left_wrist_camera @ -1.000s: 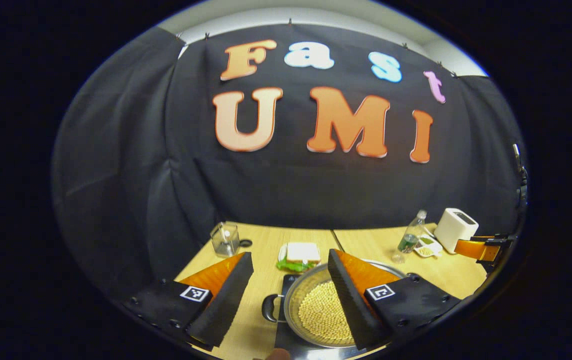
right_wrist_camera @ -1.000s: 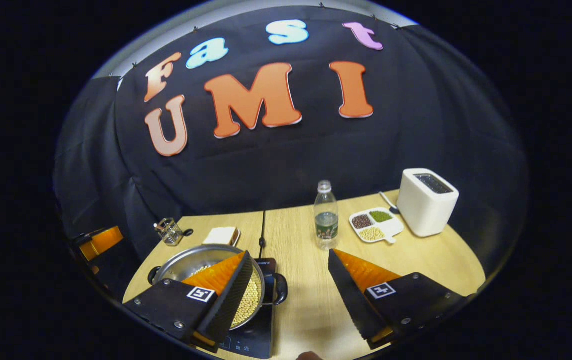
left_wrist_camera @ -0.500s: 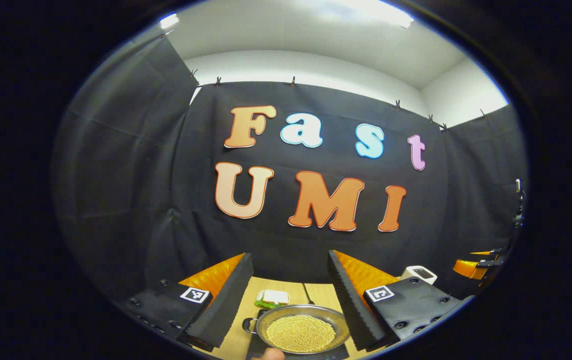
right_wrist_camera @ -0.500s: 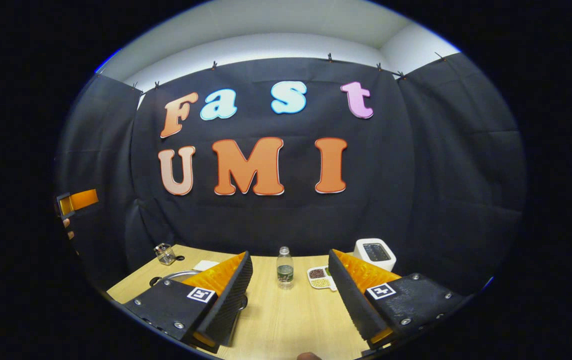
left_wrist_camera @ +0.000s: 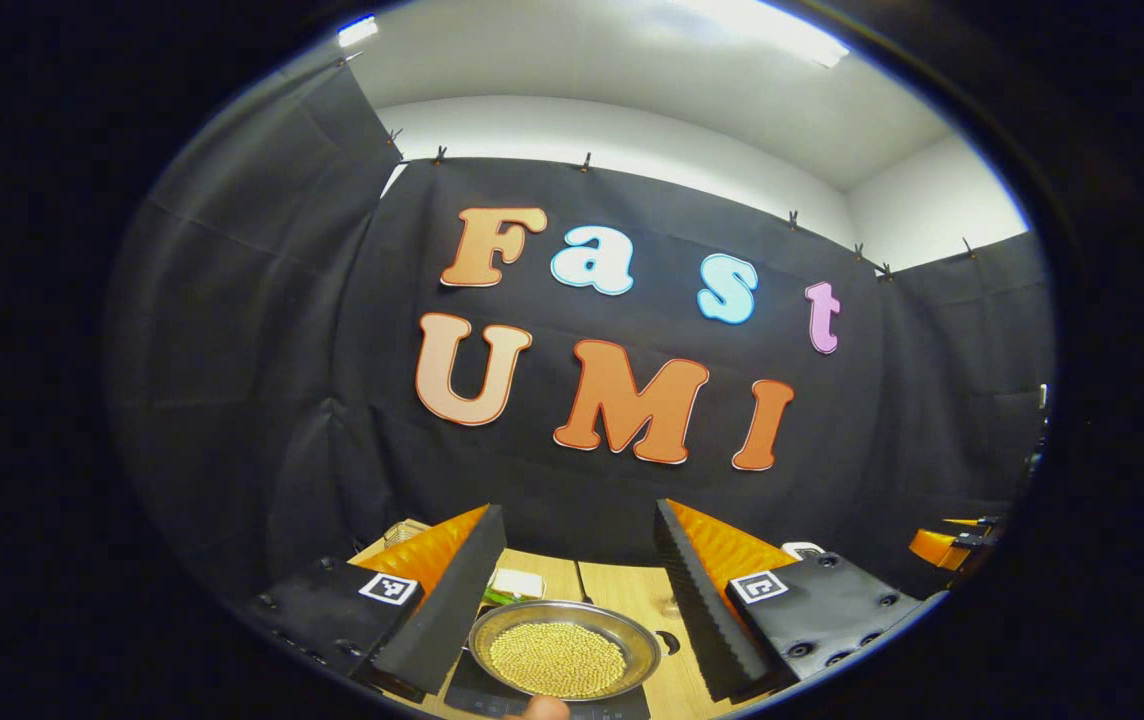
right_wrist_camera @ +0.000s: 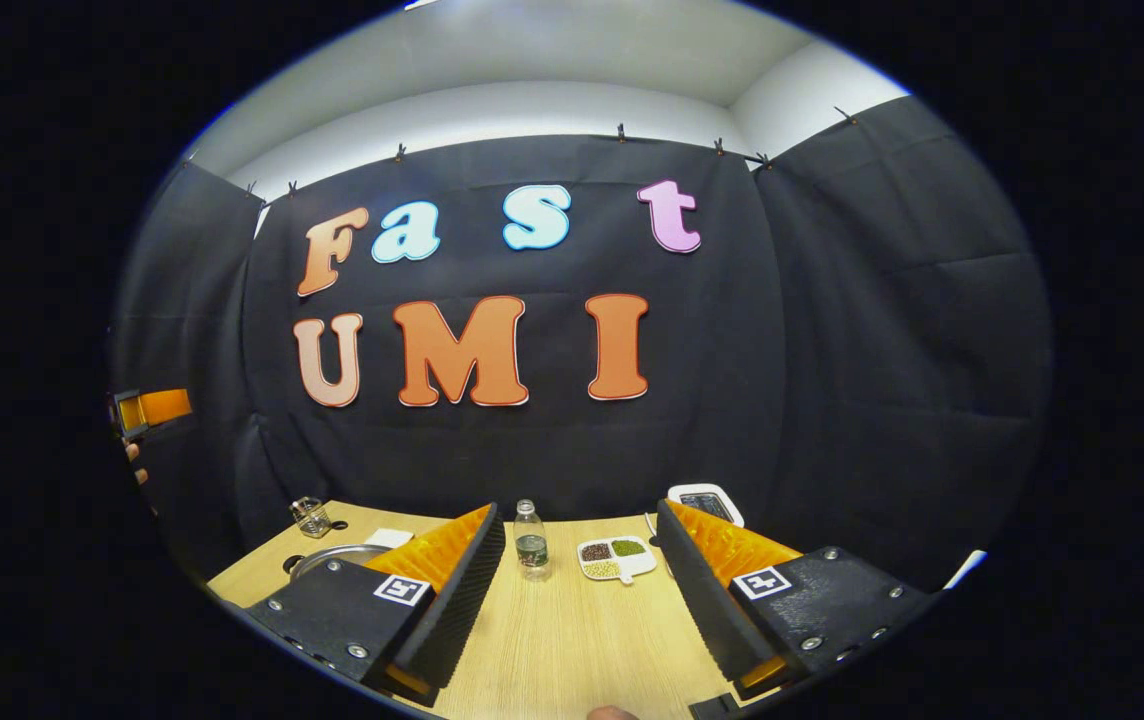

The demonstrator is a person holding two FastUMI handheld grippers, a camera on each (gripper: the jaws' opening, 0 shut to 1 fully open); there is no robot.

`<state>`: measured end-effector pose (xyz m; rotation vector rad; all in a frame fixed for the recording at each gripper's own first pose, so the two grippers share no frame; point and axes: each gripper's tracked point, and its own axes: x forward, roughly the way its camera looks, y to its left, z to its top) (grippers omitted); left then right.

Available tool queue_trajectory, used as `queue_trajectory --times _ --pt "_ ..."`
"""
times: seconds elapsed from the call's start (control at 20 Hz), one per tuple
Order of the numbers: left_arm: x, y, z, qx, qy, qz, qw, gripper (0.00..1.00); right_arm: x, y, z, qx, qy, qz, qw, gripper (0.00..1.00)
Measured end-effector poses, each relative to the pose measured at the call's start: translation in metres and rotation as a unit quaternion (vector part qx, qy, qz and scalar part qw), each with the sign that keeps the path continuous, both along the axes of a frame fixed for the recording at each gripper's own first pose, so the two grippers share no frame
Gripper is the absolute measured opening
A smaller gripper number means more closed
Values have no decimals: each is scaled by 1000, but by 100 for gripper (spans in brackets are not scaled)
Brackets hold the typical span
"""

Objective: First push the handle of the pot to place it horizontally, then grasp the pot with both hands and set it on the induction cooktop.

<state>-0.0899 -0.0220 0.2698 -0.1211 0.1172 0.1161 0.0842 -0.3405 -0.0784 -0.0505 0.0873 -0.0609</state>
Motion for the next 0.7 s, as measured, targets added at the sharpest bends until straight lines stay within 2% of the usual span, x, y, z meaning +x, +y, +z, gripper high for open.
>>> queue_trajectory --times 0.3,0.55,0.7 --pt "-2 -8 7 20 -7 -2 1000 96 -1 10 7 -4 -8 15 1000 95" --pt "-7 7 7 27 -10 24 999 97 -4 14 8 4 -14 20 1000 95" --pt "-8 7 7 26 -8 25 999 98 -5 18 10 2 -16 28 999 95"
